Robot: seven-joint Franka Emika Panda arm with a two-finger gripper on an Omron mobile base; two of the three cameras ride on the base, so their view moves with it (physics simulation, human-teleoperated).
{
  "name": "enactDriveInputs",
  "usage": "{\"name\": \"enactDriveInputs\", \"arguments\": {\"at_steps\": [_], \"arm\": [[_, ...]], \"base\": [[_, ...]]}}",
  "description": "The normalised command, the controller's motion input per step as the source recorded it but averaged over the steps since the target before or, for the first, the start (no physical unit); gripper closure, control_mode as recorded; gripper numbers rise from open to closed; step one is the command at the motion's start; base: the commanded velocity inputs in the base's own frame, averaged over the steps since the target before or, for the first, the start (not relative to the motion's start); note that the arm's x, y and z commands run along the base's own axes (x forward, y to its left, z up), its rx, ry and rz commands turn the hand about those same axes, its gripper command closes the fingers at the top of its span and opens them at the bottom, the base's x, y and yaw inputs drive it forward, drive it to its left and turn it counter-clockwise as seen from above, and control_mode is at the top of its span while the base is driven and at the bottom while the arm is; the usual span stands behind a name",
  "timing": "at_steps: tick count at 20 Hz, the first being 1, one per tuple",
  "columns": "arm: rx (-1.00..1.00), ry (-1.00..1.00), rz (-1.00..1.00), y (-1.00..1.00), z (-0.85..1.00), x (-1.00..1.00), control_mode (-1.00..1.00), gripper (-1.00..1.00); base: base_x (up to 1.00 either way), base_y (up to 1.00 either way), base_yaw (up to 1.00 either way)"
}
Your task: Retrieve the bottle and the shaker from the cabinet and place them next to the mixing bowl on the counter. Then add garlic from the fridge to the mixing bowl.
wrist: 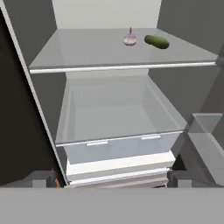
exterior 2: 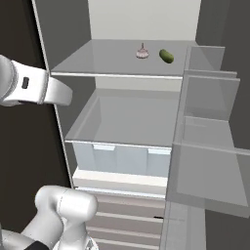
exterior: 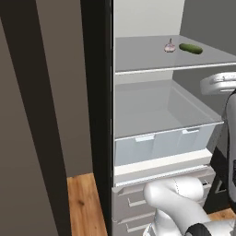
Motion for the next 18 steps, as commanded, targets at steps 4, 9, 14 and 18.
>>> {"name": "enactDriveInputs", "arguments": {"at_steps": [4, 9, 14, 18], "arm": [[0.00, -0.09, -0.06, -0.03, 0.49, 0.38, -1.00, -1.00], [0.00, 0.00, -0.15, -0.07, 0.05, 0.65, -1.00, -1.00], [0.04, -0.03, -0.03, -0.17, -0.09, 0.81, -1.00, -1.00], [0.04, -0.05, 0.00, -0.28, -0.23, 0.92, -1.00, -1.00]], "base": [[0.00, 0.00, 0.00], [0.00, 0.00, 0.00], [0.00, 0.00, 0.00], [0.00, 0.00, 0.00]]}}
